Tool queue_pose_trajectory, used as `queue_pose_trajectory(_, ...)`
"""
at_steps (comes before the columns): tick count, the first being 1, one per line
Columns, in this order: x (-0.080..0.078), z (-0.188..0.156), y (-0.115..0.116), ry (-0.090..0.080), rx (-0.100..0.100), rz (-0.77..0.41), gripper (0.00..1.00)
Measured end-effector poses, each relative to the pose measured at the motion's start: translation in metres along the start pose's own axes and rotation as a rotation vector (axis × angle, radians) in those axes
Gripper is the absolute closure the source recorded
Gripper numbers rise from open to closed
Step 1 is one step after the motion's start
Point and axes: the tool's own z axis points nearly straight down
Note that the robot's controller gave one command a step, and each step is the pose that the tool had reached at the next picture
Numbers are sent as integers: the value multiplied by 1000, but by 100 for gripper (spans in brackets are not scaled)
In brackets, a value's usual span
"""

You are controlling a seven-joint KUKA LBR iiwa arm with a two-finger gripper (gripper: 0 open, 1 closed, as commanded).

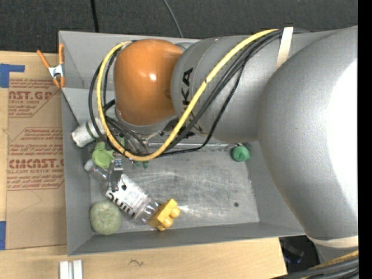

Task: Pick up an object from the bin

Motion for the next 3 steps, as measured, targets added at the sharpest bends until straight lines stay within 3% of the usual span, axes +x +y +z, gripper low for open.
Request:
queue_pose_trajectory(1, 0, 0, 0, 0, 0, 0, 100)
queue_pose_trajectory(2, 0, 0, 0, 0, 0, 0, 100)
queue_pose_trajectory(3, 12, -50, -6, 6, 2, -5, 100)
